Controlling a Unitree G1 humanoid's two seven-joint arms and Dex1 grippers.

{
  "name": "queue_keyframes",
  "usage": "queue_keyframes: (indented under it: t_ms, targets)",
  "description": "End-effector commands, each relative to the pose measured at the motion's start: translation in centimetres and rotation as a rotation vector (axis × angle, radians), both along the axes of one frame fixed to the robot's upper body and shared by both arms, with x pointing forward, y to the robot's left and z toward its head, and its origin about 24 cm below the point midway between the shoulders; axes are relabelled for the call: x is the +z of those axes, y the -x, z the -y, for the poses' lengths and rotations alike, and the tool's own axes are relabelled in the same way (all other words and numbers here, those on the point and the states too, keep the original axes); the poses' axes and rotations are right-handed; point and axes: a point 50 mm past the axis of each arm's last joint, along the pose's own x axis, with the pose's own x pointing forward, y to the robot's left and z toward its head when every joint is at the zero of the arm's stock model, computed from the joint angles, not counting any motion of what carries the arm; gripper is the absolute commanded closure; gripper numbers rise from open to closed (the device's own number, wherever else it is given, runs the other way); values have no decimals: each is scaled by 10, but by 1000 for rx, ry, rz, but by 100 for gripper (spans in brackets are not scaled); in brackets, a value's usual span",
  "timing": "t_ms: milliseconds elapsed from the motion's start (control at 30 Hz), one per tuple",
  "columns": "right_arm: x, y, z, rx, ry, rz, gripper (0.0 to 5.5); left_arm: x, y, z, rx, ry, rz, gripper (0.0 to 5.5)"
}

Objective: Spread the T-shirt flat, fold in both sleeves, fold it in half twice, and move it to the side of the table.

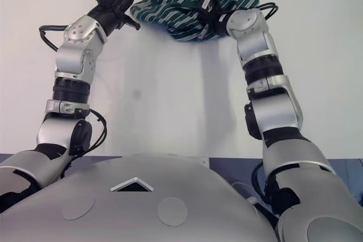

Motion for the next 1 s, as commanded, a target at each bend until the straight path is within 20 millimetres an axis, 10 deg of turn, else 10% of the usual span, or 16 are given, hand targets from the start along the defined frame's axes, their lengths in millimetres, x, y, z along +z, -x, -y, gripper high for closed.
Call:
queue_keyframes:
  t_ms: [33,233,400,733,1000]
  targets:
    - [-9,63,-15,197,-82,-177,550,1,20,-22,-139,-108,-72,487]
    - [42,83,-27,130,-248,-143,550,29,67,-64,-373,-274,-178,411]
    - [37,67,-19,-9,-197,-63,550,34,113,-85,-549,-356,-365,411]
    - [38,46,-8,-91,-168,19,550,-31,133,-86,-521,-482,-574,411]
    - [38,-1,16,-23,-33,240,550,-47,128,-99,-522,-586,-580,546]
